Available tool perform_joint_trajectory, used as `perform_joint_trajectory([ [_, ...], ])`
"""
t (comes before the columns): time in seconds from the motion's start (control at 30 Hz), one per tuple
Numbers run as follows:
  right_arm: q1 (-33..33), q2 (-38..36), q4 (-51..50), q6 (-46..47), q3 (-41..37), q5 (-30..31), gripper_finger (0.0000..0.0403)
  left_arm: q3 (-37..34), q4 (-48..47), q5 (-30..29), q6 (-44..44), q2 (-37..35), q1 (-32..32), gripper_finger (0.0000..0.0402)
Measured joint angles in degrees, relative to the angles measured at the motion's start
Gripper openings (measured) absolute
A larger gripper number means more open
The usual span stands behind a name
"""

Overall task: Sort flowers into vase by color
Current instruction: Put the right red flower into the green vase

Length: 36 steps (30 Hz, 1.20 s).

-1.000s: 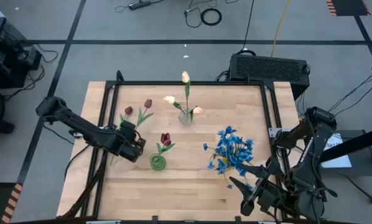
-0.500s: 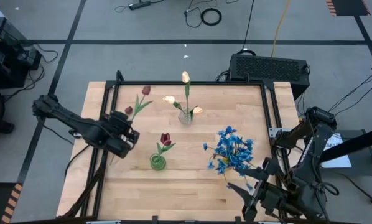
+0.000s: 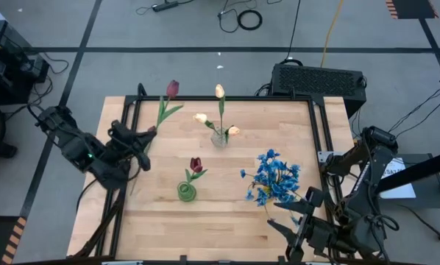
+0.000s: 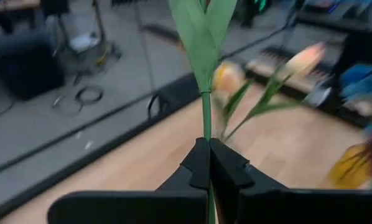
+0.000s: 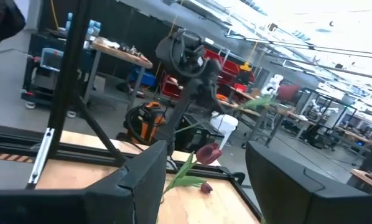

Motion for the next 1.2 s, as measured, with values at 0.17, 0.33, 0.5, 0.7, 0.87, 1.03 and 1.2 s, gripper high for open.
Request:
perform_joint_trajectory([
  [0.17, 0.1, 0.0, -3.2, 3.2, 0.0, -0.2, 0.021, 1.9, 9.5, -9.1, 10.0, 0.0, -5.7, 0.0003],
  [0.33, 0.1, 0.0, -3.4, 3.4, 0.0, -0.1, 0.021, 1.2, 18.6, -18.8, 18.2, 0.5, -12.3, 0.0003],
  [0.5, 0.1, 0.0, -3.4, 3.3, 0.0, -0.1, 0.021, 0.1, 20.0, -22.9, 16.3, 2.6, -17.8, 0.0003],
  [0.7, 0.1, 0.0, -4.9, 3.4, 0.0, -0.1, 0.021, -0.4, 21.1, -23.1, 10.8, 8.6, -18.3, 0.0003],
  [0.87, 0.0, 0.0, -4.9, 3.2, 0.0, -0.1, 0.021, 0.0, 27.8, -23.1, 12.7, 12.0, -16.9, 0.0003],
  [1.03, 0.0, 0.0, -4.9, 1.7, 0.0, -0.1, 0.021, 2.6, 39.9, -22.0, 26.2, 11.7, -16.7, 0.0003],
  [1.2, 0.0, 0.0, -4.8, 0.0, 0.0, -0.1, 0.021, 6.6, 59.0, -15.7, 50.1, 11.1, -16.4, 0.0003],
])
